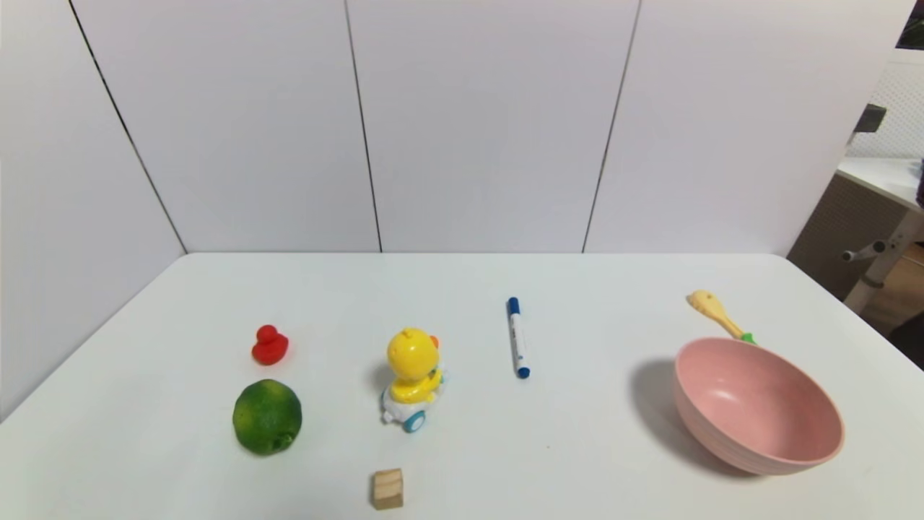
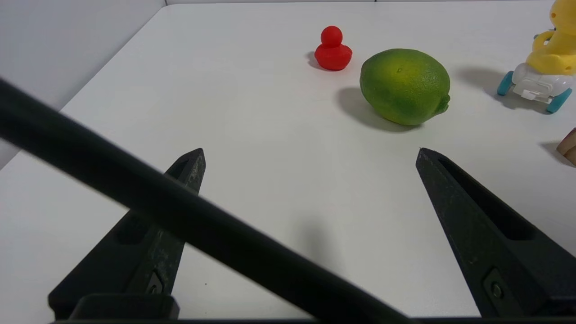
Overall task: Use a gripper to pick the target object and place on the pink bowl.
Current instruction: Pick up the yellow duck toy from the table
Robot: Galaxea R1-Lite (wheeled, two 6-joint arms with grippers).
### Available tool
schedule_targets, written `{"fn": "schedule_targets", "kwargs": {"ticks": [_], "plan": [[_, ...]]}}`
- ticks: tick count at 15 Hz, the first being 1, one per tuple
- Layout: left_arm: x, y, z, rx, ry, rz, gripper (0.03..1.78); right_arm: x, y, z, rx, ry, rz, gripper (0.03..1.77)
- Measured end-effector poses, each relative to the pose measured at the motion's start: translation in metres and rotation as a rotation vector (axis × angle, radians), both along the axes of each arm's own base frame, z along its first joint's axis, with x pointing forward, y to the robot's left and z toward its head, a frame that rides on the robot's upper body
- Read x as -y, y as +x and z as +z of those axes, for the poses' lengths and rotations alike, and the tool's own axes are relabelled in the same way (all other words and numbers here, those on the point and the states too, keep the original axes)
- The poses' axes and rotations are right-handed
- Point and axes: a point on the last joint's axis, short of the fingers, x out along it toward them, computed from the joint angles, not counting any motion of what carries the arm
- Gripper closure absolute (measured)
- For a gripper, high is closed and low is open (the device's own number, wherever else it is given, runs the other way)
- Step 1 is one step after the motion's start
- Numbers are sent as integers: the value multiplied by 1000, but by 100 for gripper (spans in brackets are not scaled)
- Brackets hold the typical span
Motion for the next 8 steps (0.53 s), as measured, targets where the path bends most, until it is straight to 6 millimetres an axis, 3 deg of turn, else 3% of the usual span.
{"fn": "schedule_targets", "kwargs": {"ticks": [8], "plan": [[0, 0, 0, 0, 0, 0, 12, 0, 0, -2, -23, -1, -1, 9]]}}
